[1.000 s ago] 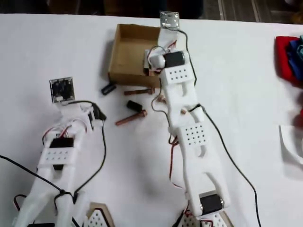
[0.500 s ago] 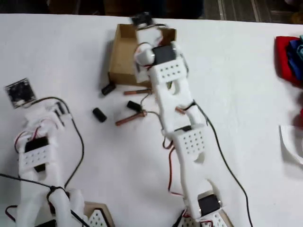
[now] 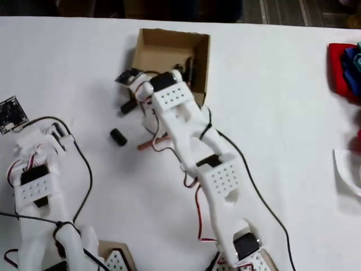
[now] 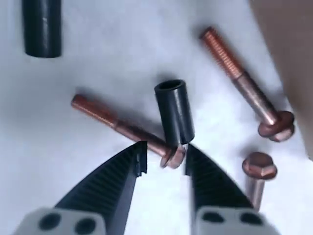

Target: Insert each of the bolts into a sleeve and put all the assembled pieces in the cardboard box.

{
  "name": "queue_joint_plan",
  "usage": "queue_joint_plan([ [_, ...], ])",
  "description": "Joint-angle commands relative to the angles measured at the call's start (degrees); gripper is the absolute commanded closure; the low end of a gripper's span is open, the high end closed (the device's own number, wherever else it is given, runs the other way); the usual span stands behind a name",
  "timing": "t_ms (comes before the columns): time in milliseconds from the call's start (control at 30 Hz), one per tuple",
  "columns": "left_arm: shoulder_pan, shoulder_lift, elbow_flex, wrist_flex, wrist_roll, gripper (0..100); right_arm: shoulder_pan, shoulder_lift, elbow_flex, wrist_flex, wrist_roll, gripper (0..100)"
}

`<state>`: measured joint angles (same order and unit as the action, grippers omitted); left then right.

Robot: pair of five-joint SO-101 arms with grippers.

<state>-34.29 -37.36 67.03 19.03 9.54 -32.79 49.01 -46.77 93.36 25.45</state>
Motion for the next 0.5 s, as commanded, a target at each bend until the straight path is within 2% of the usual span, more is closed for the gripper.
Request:
queue_joint_plan([
  [0, -0.3, -1.6, -2.8, -0.2, 0.1, 82, 0.2, 0.5, -0.2, -2.5, 1.2, 81.1],
  [467, -0.3, -1.3, -2.8, -0.2, 0.1, 82, -0.1, 6.7, -0.2, -8.4, 1.7, 87.1],
])
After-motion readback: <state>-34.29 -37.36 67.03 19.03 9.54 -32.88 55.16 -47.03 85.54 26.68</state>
